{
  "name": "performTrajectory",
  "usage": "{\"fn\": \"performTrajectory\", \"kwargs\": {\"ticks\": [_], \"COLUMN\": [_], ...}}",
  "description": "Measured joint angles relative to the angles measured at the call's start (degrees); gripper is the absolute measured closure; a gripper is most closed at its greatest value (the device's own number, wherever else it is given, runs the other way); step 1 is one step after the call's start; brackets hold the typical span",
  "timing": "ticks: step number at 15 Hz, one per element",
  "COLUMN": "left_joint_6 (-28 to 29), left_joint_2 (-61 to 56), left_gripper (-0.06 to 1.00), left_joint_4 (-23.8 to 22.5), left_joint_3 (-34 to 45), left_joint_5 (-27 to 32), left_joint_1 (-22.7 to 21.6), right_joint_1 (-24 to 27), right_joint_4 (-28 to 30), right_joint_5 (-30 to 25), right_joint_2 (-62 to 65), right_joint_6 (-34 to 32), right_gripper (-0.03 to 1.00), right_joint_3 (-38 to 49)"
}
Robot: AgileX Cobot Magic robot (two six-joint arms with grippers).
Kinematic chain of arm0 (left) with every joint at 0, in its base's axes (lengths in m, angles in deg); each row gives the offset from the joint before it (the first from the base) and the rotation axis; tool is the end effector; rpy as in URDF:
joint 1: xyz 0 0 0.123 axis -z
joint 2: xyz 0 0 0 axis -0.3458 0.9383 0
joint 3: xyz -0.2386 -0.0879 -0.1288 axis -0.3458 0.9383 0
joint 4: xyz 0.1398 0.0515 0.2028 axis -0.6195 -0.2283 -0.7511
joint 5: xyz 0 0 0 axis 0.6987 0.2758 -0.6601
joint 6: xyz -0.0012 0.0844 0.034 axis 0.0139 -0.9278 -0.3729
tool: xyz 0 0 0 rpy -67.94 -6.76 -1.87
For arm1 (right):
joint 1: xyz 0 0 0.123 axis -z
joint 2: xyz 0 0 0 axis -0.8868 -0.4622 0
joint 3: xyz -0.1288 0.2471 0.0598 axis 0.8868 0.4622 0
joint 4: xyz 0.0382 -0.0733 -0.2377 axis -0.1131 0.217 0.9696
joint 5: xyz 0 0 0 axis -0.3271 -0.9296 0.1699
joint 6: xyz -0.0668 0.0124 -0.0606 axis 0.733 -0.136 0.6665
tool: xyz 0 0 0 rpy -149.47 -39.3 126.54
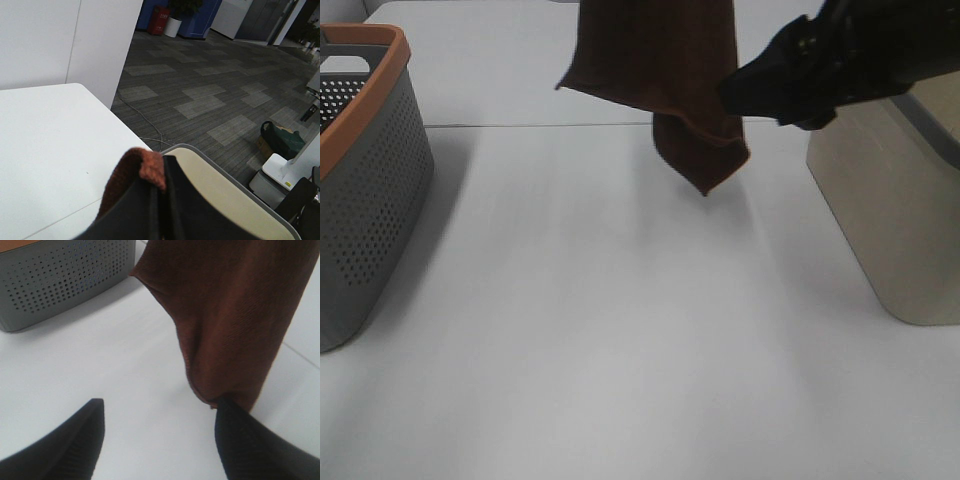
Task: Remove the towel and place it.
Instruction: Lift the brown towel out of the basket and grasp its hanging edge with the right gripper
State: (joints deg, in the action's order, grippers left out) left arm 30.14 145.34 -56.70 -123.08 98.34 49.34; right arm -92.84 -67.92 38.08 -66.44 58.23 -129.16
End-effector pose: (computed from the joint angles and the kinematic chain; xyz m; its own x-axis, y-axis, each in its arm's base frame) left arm 0.3667 -0.2379 0.4953 -0.3378 -0.1736 -0.9251 0.6668 0.6496 -0.3653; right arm 0.2264 0.1471 0.3200 -0.2528 -0.4817 -0.8391 -0.7054 0.6853 -0.1809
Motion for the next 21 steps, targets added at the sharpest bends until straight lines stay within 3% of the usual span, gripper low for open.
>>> {"fn": "performTrajectory", "kwargs": {"ticks": [3,4,5,9,10,12,15,21], "left_joint_6": [0.2,0.2,0.2,0.2,0.2,0.2,0.2,0.2], "left_joint_2": [0.0,0.0,0.0,0.0,0.0,0.0,0.0,0.0], "left_gripper": [0.94,0.94,0.94,0.94,0.94,0.94,0.94,0.94], "left_joint_4": [-0.5,-0.7,-0.7,-0.7,-0.7,-0.8,-1.0,-2.1], "left_joint_3": [0.0,0.0,0.0,0.0,0.0,0.0,0.0,0.0], "left_joint_5": [-0.5,-0.8,-0.9,-0.9,-0.9,-0.9,-0.7,-0.8], "left_joint_1": [1.3,1.9,2.1,2.5,2.5,2.5,2.5,2.5], "right_joint_1": [-6.8,-10.1,-10.5,-11.2,-11.2,-11.2,-11.2,-11.2], "right_joint_4": [3.6,3.8,3.8,1.3,1.3,-3.6,-10.9,-12.8], "right_joint_5": [12.5,20.5,21.9,36.5,36.5,41.7,43.8,43.1], "right_joint_2": [-5.7,-9.4,-10.4,-16.8,-16.8,-18.6,-19.7,-19.8], "right_joint_6": [-0.1,0.0,0.0,0.0,0.0,0.0,1.0,3.0], "right_gripper": [0.36,0.36,0.36,0.36,0.36,0.36,0.36,0.36], "right_joint_3": [-0.1,-0.1,-0.1,-0.1,-0.1,-0.1,-0.1,-0.1]}}
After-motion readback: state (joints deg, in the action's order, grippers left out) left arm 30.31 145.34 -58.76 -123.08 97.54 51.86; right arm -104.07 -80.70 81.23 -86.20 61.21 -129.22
